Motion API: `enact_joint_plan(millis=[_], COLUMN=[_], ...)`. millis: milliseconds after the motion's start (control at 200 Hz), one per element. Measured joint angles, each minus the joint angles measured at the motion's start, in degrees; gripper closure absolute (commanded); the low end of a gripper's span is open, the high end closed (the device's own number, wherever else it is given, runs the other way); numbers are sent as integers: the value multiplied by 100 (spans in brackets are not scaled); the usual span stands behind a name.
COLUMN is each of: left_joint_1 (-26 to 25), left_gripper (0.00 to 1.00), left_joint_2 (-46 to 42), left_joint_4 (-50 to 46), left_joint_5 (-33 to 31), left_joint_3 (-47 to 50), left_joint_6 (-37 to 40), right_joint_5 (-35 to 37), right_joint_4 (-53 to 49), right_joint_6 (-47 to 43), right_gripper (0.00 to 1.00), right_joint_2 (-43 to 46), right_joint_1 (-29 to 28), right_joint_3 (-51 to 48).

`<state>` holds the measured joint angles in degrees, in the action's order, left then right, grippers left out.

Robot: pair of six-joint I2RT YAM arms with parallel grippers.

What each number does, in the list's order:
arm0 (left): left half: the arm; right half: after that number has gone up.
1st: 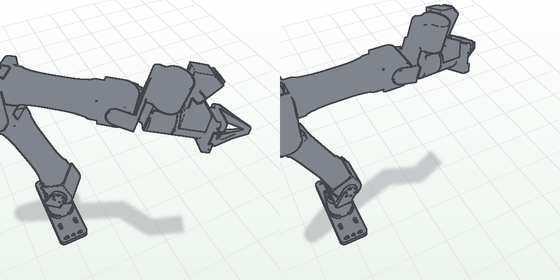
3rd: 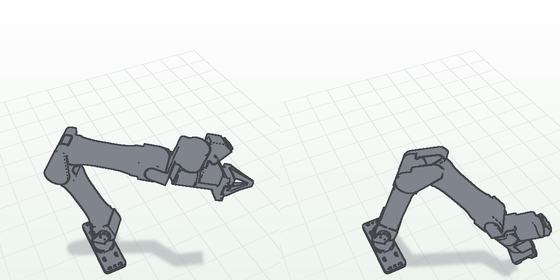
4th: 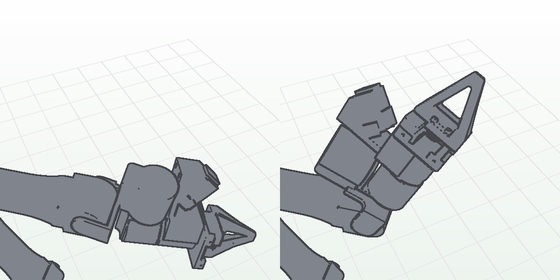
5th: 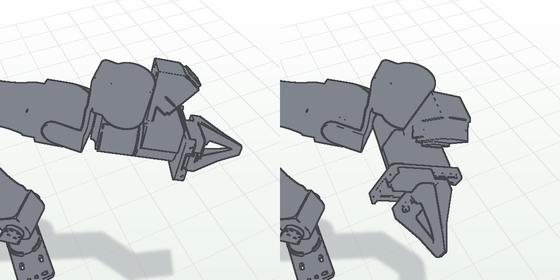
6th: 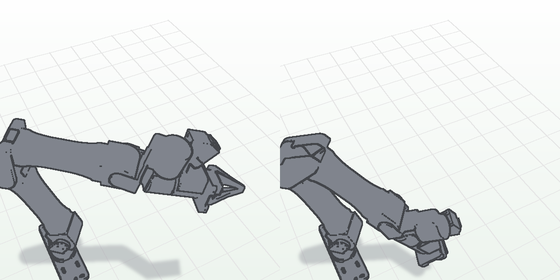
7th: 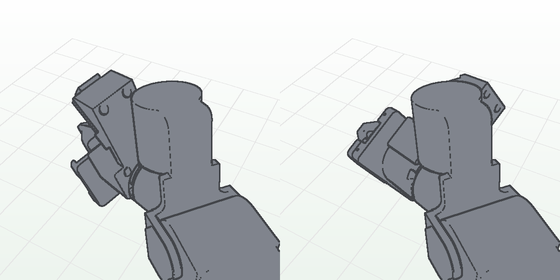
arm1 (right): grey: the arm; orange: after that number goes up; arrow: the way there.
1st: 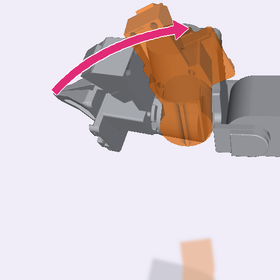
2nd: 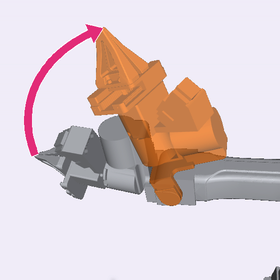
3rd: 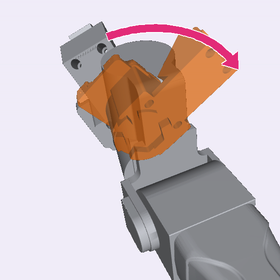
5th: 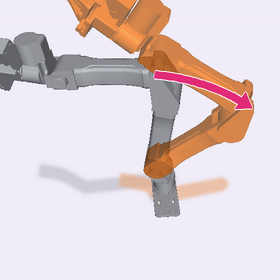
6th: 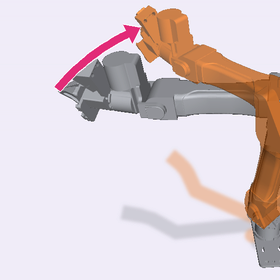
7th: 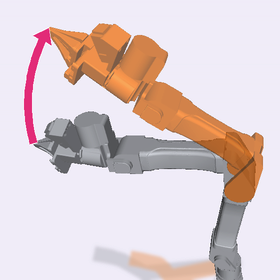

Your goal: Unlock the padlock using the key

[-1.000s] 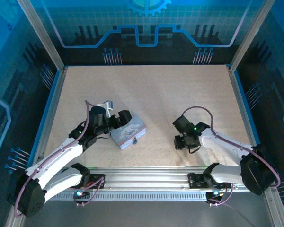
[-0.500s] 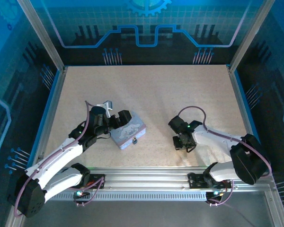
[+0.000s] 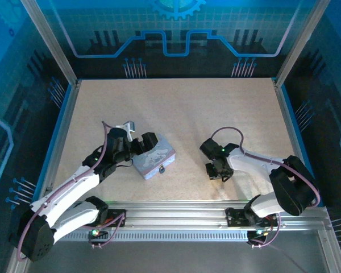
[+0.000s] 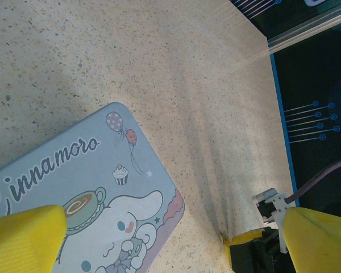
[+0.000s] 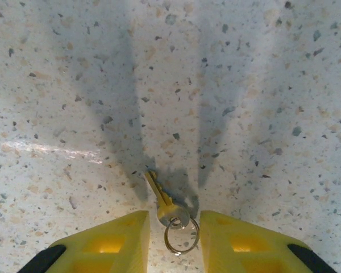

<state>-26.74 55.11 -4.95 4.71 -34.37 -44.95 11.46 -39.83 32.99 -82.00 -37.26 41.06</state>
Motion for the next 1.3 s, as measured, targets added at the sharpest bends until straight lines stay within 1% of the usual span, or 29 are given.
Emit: enact_joint_plan(millis=[375,575,770,950,1196,1301], left_joint_1=[0,0,0,0,0,26], left_gripper=[1,1,1,1,1,2], left_joint_2=[0,0,0,0,0,0], left_joint_4=[-131,-162,-232,-240,-254,-256], left_joint_5=[-59,-83,-83,-83,-76,22], left_joint_3=[-116,-190,-190,-190,-192,-223], left_joint_6=[9,28,48,46,22,-37], right_joint_5=[-98,-118,-114,-142,-181,-280], right_joint_4=[-81,-87,-127,-101,-31,94], right_joint_6=[-46,-63,-72,-87,-103,-149], right_gripper=[75,83,93,100,100,100], right_joint_2=[-282,-284,-251,-114,-81,92], right_joint_1=[-20,-20,-20,-24,-24,-24], right_joint_3=[170,181,216,216,210,199])
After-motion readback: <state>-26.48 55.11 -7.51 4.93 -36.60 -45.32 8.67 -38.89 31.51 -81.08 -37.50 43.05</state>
